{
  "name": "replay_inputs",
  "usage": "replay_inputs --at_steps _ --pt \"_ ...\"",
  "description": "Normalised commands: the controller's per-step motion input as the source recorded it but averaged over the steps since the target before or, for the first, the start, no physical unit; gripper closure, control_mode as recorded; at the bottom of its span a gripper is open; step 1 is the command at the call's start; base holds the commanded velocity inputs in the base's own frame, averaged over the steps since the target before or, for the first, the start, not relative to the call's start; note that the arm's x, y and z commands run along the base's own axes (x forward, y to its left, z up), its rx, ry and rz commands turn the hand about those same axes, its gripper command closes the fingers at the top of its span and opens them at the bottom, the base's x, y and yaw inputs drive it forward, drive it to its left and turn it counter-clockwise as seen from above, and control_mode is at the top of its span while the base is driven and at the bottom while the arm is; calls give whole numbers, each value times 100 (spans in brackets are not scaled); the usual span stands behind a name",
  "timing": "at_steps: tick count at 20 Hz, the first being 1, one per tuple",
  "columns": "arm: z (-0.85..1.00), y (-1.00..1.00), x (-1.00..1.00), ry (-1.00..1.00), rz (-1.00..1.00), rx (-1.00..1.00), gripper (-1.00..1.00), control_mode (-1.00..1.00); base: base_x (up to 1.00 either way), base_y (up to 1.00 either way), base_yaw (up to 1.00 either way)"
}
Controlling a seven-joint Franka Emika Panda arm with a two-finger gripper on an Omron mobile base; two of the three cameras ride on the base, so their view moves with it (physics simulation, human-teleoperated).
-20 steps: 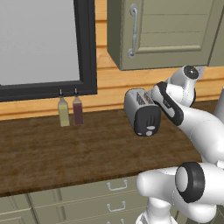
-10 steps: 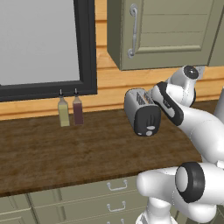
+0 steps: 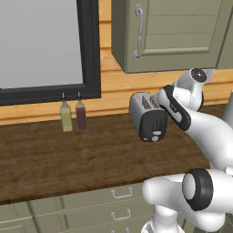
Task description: Start the toaster. Once the lever pops up, take the bread to the plate on the dining counter.
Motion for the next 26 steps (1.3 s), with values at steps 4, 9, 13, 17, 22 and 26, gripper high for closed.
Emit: replay_inputs --at_steps 4,9,13,17,22,26 --pt "0 0 0 0 0 0 -100 -100 0 0 0" --pt "0 0 0 0 0 0 -100 -100 0 0 0" --pt "0 0 0 0 0 0 -100 -100 0 0 0" --pt "0 0 0 0 0 0 -100 -100 0 0 0" --pt "0 0 0 0 0 0 -100 -100 0 0 0" --pt "0 0 0 0 0 0 -100 -100 0 0 0"
